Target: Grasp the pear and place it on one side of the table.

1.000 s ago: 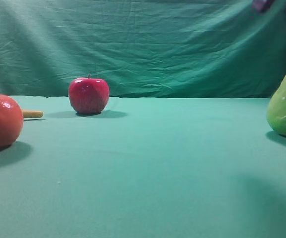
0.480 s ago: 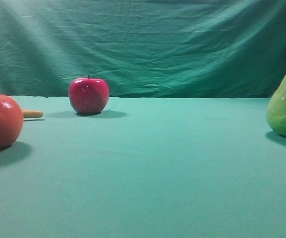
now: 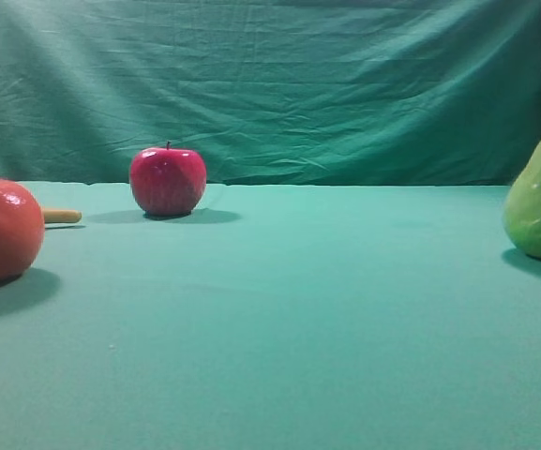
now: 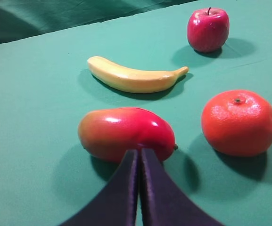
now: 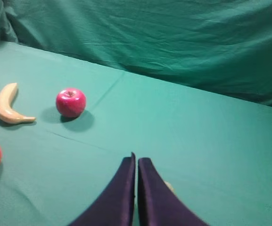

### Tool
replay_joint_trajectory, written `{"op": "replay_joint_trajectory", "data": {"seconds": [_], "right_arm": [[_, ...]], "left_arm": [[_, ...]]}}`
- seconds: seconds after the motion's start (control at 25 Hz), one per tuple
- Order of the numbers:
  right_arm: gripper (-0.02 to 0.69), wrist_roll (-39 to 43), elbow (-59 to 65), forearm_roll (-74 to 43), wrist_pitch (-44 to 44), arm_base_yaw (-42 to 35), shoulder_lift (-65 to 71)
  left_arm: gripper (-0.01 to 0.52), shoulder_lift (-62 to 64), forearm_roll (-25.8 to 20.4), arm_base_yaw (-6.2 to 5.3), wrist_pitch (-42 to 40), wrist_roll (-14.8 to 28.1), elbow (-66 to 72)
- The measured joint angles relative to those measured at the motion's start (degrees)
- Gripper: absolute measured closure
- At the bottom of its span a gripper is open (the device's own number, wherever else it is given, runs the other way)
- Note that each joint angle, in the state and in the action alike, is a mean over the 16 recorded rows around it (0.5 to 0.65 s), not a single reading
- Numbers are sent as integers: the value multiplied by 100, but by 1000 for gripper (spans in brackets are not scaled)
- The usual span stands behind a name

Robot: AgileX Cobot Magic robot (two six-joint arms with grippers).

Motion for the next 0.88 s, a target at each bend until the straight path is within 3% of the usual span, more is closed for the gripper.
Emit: {"op": "replay_joint_trajectory", "data": {"seconds": [0.48, 0.88], "right_arm": [[665, 272, 2912, -537, -1720, -774, -1436], [665, 331, 4004, -454, -2029, -1128, -2143]], "left_arm": [[514, 0, 0, 0, 0, 0, 0], [514, 0, 0, 0, 0, 0, 0]]}}
